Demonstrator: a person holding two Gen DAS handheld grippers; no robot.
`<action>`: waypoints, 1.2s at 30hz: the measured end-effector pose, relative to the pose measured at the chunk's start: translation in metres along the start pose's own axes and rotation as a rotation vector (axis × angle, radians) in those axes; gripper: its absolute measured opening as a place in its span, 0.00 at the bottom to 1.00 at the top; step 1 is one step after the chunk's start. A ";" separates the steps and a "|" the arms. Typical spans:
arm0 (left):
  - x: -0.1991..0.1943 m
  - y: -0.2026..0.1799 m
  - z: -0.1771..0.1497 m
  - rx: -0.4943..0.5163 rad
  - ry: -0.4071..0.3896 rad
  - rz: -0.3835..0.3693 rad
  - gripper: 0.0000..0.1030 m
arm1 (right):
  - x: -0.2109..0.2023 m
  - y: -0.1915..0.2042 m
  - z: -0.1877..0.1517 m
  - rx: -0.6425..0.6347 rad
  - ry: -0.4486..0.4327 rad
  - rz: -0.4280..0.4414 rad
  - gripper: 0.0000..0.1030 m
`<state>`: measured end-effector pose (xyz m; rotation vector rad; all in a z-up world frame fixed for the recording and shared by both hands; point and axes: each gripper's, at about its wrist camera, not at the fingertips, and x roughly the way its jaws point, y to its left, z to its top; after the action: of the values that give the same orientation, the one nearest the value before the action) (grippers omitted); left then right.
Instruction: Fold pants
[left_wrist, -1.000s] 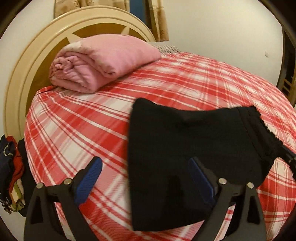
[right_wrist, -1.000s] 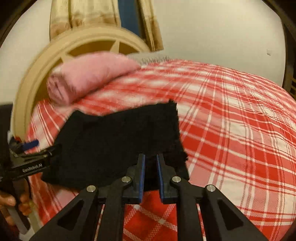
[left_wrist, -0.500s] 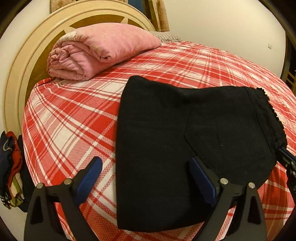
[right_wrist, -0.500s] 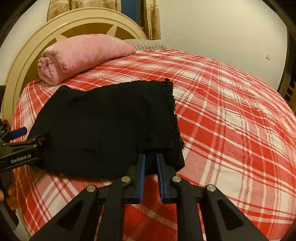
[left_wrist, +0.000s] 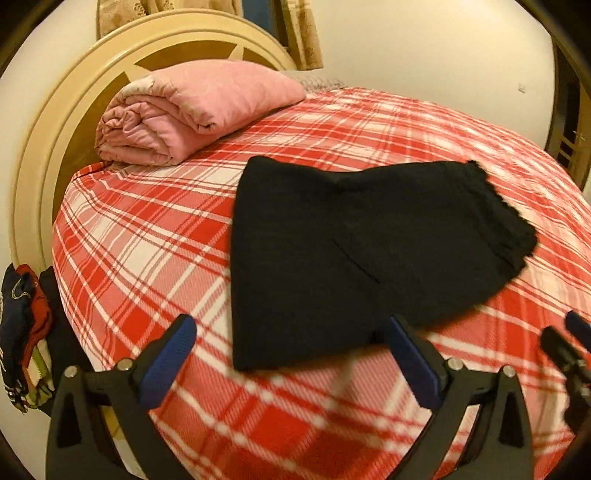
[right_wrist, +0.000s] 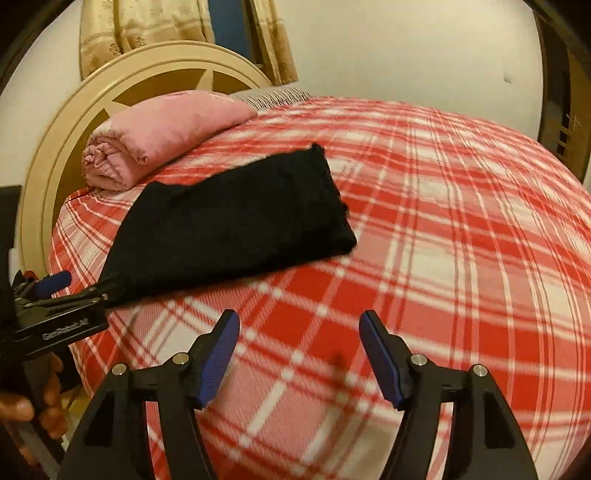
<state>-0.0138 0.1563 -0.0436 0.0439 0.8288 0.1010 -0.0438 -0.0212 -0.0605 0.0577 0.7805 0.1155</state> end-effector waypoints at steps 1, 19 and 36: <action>-0.005 -0.002 -0.002 0.010 0.000 -0.001 1.00 | -0.003 -0.001 -0.001 0.005 0.001 0.003 0.67; -0.108 -0.001 -0.018 0.052 -0.208 0.011 1.00 | -0.148 0.029 0.003 0.010 -0.412 -0.053 0.73; -0.132 -0.005 -0.024 0.047 -0.241 -0.006 1.00 | -0.177 0.029 -0.005 0.023 -0.501 -0.068 0.74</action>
<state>-0.1197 0.1370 0.0371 0.0958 0.5909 0.0693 -0.1744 -0.0142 0.0625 0.0777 0.2833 0.0243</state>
